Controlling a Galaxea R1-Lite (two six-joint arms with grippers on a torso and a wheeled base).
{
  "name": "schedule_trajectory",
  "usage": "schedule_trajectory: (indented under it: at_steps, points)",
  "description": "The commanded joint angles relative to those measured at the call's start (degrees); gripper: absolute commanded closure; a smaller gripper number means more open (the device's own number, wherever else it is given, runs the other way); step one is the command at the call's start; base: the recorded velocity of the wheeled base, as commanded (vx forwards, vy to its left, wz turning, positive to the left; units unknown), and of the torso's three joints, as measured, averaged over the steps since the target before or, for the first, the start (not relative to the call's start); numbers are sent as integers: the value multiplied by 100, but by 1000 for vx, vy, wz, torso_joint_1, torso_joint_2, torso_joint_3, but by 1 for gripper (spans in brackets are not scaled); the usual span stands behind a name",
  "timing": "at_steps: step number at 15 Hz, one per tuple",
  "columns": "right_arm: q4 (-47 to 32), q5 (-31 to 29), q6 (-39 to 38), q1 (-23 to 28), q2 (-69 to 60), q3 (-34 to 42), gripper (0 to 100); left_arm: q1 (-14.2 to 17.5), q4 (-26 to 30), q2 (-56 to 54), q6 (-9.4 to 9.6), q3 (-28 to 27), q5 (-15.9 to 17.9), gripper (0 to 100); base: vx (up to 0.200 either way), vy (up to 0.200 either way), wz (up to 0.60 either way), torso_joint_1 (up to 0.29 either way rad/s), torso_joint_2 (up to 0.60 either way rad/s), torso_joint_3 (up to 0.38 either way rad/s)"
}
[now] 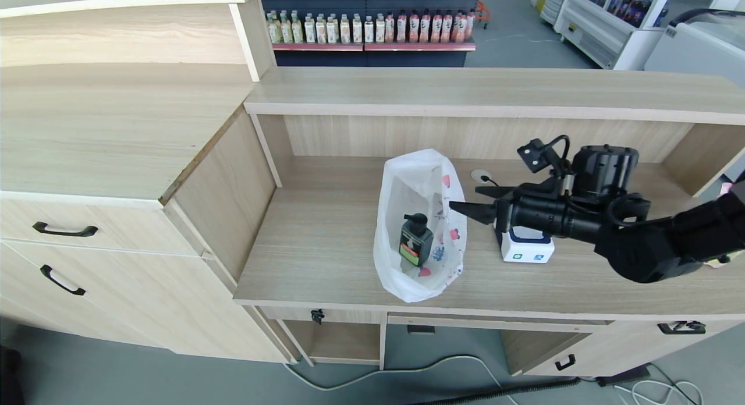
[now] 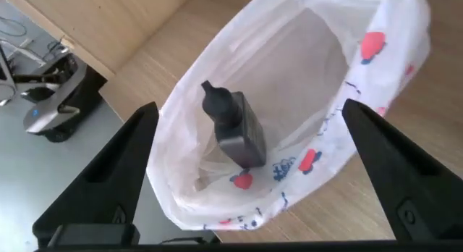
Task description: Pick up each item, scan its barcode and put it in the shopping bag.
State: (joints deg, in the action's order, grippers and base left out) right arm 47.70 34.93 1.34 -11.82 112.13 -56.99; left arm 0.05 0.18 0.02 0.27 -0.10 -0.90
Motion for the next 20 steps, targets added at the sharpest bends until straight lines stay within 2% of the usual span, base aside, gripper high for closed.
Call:
schedule_trajectory:
  at_steps: [1,3,5,6,7,8,15,20]
  points:
    - [-59,-74,86,901,-947,795,0,4,-1,-2,0,1,2,0,0,0,0,0,0,0]
    - [-33,-548,446,1657,-1097,1340,0,4,-1,-2,0,1,2,0,0,0,0,0,0,0]
    - [-50,-882,428,2132,-1264,1726,0,4,-1,-2,0,1,-6,0,0,0,0,0,0,0]
    - [-50,-882,428,2132,-1264,1726,0,4,-1,-2,0,1,-6,0,0,0,0,0,0,0]
    - [-50,-847,253,2835,-1624,2482,0,4,-1,-2,0,1,-6,0,0,0,0,0,0,0]
    - [-50,-750,165,2975,-1730,2641,0,4,-1,-2,0,1,2,0,0,0,0,0,0,0]
    - [-59,-689,130,3063,-1967,2772,0,4,-1,-2,0,1,-6,0,0,0,0,0,0,0]
    - [-59,-698,130,3063,-2002,2720,0,4,-1,-2,8,1,-6,0,0,-200,0,1,4,1]
